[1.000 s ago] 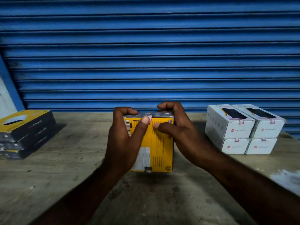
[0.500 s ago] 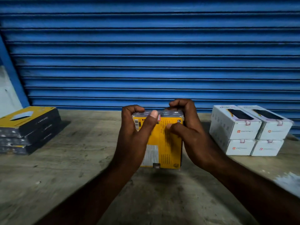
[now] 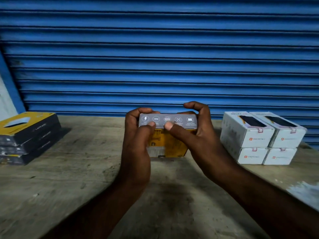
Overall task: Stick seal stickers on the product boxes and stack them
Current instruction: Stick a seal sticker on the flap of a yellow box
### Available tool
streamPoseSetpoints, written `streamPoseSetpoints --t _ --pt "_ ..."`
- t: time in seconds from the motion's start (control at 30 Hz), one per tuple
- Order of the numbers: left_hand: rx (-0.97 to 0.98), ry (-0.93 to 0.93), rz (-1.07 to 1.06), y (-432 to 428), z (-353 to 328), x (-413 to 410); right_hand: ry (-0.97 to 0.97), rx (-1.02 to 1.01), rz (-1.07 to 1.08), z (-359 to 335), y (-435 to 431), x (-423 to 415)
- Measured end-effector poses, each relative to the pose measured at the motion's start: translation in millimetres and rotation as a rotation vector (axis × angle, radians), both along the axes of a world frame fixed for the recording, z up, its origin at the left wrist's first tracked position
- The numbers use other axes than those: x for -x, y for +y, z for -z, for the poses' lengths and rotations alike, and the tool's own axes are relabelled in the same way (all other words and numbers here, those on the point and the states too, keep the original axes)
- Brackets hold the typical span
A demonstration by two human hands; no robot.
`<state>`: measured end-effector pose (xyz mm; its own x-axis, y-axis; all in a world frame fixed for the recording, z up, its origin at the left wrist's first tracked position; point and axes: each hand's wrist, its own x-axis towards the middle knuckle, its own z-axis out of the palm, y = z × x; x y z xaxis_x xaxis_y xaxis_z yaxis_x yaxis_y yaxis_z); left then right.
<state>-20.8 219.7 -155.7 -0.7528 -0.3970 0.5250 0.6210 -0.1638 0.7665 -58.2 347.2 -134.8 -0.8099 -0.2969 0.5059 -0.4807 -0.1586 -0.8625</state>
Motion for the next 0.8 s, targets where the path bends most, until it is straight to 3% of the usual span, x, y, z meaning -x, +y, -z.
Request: streamPoseSetpoints --t 0.2,0.43,0.67,0.8 --pt "0.104 -0.004 -0.024 2 6 0 -0.197 0.114 -0.033 2 1 13" --pt "0.109 -0.087 -0.160 2 4 3 -0.155 0.107 -0.122 5 -1 9" --pt "-0.123 -0.167 -0.034 -6 6 11 -0.029 -0.069 0.003 6 -4 5" --pt "0.005 -0.272 -0.004 -10 4 12 0.049 -0.131 0.086 5 0 13"
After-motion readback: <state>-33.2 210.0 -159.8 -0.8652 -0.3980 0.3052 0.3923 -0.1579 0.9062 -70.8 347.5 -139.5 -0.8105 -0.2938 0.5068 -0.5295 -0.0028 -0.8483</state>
